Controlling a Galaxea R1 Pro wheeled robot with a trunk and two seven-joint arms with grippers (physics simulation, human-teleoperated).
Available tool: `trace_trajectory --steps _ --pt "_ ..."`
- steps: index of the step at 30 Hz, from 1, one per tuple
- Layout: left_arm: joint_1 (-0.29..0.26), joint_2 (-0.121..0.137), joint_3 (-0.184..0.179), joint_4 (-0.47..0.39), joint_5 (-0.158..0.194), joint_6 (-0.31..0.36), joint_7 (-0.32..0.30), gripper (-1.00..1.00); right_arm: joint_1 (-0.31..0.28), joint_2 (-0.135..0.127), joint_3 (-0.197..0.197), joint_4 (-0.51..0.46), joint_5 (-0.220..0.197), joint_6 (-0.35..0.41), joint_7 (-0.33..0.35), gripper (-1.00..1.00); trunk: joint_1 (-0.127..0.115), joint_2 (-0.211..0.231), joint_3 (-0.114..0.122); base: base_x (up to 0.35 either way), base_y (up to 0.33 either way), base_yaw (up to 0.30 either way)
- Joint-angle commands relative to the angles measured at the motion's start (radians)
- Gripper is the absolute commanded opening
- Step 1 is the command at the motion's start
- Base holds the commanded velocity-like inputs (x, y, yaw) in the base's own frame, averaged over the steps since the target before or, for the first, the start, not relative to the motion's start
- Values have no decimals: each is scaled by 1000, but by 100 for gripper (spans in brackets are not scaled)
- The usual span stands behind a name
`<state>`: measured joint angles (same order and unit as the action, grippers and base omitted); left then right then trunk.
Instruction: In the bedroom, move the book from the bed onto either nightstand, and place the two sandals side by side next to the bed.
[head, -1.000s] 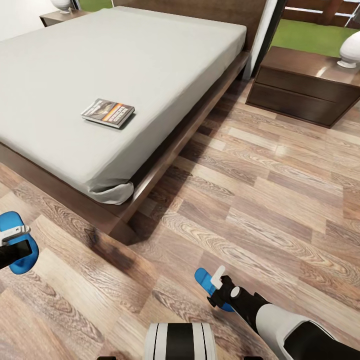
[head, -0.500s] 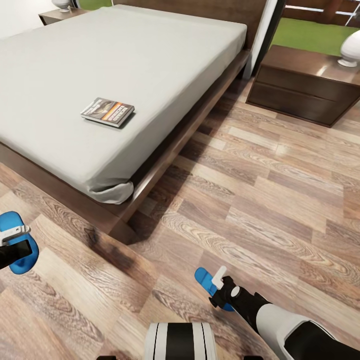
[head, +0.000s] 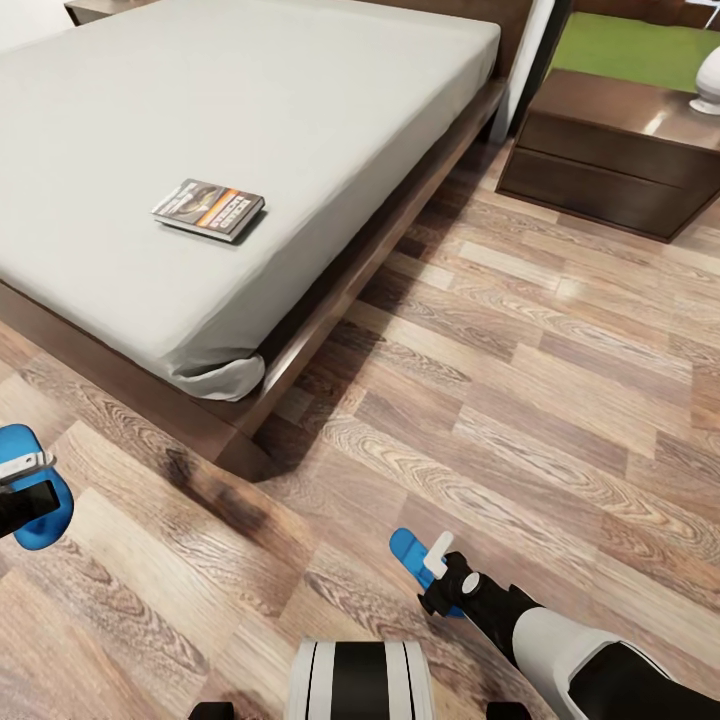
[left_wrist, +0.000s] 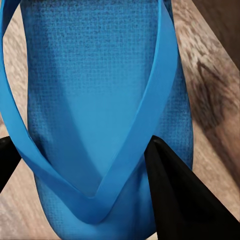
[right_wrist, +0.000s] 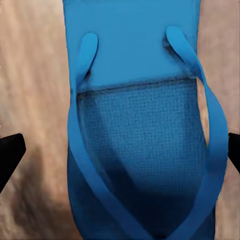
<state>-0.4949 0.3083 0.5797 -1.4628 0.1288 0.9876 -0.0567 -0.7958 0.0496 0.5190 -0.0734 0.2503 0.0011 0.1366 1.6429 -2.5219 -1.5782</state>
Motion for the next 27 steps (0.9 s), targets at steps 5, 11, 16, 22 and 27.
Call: trace_trajectory --steps 5,11,16,22,27 --pt "-1 0 2 -1 0 5 -6 -100 0 0 -7 -1 10 -4 3 100 0 0 -1 0 0 0" --pt "-1 0 2 -1 0 5 -6 -100 0 0 -7 -1 10 -5 3 -100 0 0 -1 0 0 0" --pt "-1 0 2 -1 0 5 -6 -100 0 0 -7 -1 10 -7 3 -100 0 0 -1 0 0 0" --pt "-1 0 2 -1 0 5 -6 -100 0 1 -7 -2 10 -7 3 -100 0 0 -1 0 0 0" --pt "-1 0 2 -1 0 5 -6 -100 0 1 -7 -2 11 -7 3 -100 0 0 -1 0 0 0"
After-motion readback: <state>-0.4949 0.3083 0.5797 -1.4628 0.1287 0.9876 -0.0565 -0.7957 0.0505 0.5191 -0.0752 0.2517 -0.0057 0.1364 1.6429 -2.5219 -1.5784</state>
